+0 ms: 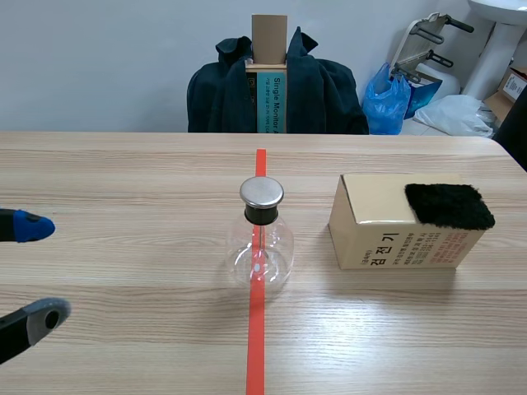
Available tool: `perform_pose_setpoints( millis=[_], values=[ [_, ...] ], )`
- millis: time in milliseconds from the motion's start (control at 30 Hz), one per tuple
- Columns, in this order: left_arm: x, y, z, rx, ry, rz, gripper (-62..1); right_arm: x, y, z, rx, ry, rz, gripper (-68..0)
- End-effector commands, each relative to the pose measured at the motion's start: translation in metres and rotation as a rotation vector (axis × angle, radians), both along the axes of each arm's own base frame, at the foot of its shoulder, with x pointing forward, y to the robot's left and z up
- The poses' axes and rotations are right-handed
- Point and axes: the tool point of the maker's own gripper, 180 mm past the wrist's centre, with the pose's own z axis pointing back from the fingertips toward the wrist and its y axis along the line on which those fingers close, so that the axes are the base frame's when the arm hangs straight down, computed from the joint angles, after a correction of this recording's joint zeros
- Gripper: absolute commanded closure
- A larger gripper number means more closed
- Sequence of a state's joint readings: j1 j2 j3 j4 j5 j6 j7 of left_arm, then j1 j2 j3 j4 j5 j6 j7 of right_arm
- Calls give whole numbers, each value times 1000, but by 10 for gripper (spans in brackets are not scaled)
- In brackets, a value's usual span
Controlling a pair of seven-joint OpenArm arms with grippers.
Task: Do the electroscope experiment.
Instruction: 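Rub the plate on the fur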
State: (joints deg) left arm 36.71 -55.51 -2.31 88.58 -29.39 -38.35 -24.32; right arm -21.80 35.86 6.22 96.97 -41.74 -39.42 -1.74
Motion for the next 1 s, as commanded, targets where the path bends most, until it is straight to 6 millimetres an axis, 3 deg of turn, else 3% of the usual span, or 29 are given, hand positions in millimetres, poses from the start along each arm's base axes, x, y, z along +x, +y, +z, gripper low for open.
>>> perform_pose_setpoints(
  millis=[0,200,467,667,967],
  values=[
    [5,-4,13,-48,-39,9,-623,1,1,8,-11,-27,5,-7],
    [7,-4,16,-48,-54,13,-623,1,4,-5,17,15,14,-7],
    [6,-4,16,-49,-56,13,-623,1,40,-89,-4,251,133,-7],
    [6,-4,16,-55,-57,20,-623,-10,65,-153,-39,406,208,-7],
    [7,-4,16,-51,-61,26,-623,-27,66,-206,-61,550,234,-7]
  ],
)
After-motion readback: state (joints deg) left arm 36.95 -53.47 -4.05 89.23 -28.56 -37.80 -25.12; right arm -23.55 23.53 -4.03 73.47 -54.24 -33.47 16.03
